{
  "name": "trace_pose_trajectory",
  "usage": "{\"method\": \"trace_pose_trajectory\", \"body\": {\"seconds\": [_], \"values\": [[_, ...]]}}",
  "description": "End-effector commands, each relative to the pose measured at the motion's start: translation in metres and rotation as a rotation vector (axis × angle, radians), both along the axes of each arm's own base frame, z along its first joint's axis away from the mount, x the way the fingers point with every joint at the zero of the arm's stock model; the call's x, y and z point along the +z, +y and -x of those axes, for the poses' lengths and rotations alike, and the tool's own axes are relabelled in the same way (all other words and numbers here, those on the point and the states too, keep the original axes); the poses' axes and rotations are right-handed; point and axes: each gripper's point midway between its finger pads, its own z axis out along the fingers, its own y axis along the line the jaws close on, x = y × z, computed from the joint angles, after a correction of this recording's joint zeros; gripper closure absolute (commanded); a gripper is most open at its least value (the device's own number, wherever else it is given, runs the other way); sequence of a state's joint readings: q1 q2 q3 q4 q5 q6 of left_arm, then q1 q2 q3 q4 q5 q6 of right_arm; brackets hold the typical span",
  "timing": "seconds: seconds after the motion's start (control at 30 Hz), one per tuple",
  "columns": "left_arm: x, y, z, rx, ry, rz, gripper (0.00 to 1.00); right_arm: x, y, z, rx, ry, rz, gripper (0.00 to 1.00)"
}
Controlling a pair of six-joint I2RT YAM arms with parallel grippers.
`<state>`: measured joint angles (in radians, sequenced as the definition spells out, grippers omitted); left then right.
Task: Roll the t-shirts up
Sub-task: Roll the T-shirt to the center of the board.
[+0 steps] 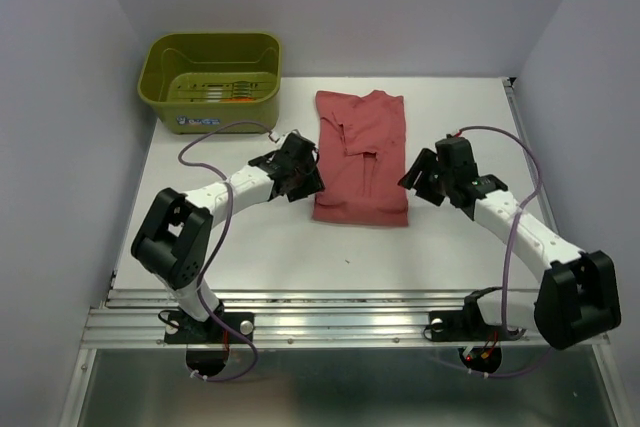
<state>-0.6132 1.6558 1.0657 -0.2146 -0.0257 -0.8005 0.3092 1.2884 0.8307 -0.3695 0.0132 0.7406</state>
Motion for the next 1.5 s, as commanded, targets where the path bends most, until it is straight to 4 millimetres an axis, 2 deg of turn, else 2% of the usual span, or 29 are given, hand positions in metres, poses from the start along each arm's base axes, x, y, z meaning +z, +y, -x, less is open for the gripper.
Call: {"method": "trace_pose_trajectory", "body": {"seconds": [0.0, 0.1, 0.13, 0.17, 0.2, 0.23, 0.3, 0.33, 0.37, 0.5, 0.57, 0.7, 0.73, 0.9, 1.03, 1.13, 1.33, 1.47], "values": [[0.045, 0.017, -0.012, 0.041, -0.133, -0.039, 0.42, 0.032, 0.003, 0.008, 0.022, -0.086, -0.023, 0.38], [0.05, 0.026, -0.006, 0.062, -0.159, -0.062, 0.42, 0.027, 0.011, 0.024, 0.051, -0.076, -0.036, 0.45], [0.054, 0.025, 0.0, 0.052, -0.172, -0.061, 0.46, 0.023, 0.014, 0.032, 0.065, -0.07, -0.039, 0.57], [0.056, 0.025, 0.002, 0.046, -0.182, -0.068, 0.51, 0.02, 0.018, 0.037, 0.077, -0.064, -0.041, 0.63], [0.06, 0.024, 0.007, 0.033, -0.189, -0.067, 0.57, 0.018, 0.028, 0.045, 0.106, -0.056, -0.049, 0.76], [0.057, 0.018, 0.017, -0.004, -0.185, -0.073, 0.75, 0.011, 0.033, 0.05, 0.12, -0.041, -0.052, 0.81], [0.053, 0.009, 0.028, -0.05, -0.17, -0.072, 0.94, 0.002, 0.044, 0.059, 0.155, -0.018, -0.05, 0.94], [0.05, 0.004, 0.033, -0.078, -0.159, -0.07, 1.0, -0.004, 0.049, 0.06, 0.174, 0.0, -0.067, 0.96], [0.045, -0.008, 0.043, -0.134, -0.138, -0.055, 1.0, -0.008, 0.049, 0.061, 0.176, 0.01, -0.066, 0.98], [0.035, -0.033, 0.056, -0.211, -0.108, -0.008, 1.0, -0.01, 0.055, 0.05, 0.184, -0.008, -0.053, 0.98], [0.033, -0.04, 0.057, -0.228, -0.1, 0.015, 1.0, -0.011, 0.053, 0.038, 0.151, -0.012, -0.022, 0.99], [0.03, -0.047, 0.045, -0.23, -0.114, 0.0, 1.0, -0.02, 0.048, 0.021, 0.12, -0.013, 0.048, 0.99], [0.028, -0.05, 0.04, -0.237, -0.112, -0.008, 1.0, -0.015, 0.049, 0.013, 0.114, -0.031, 0.057, 0.99], [0.014, -0.051, 0.023, -0.244, -0.099, -0.047, 1.0, -0.02, 0.045, -0.009, 0.081, -0.033, 0.097, 0.99], [0.011, -0.047, 0.009, -0.232, -0.108, -0.055, 1.0, -0.02, 0.039, -0.025, 0.055, -0.045, 0.117, 0.99], [0.009, -0.043, -0.002, -0.224, -0.115, -0.068, 1.0, -0.029, 0.038, -0.036, 0.049, -0.03, 0.141, 0.99], [-0.007, -0.041, -0.01, -0.212, -0.088, -0.085, 1.0, -0.043, 0.039, -0.044, 0.045, -0.018, 0.163, 0.99], [-0.008, -0.038, -0.009, -0.211, -0.089, -0.102, 1.0, -0.053, 0.038, -0.043, 0.059, 0.007, 0.183, 0.99]]}}
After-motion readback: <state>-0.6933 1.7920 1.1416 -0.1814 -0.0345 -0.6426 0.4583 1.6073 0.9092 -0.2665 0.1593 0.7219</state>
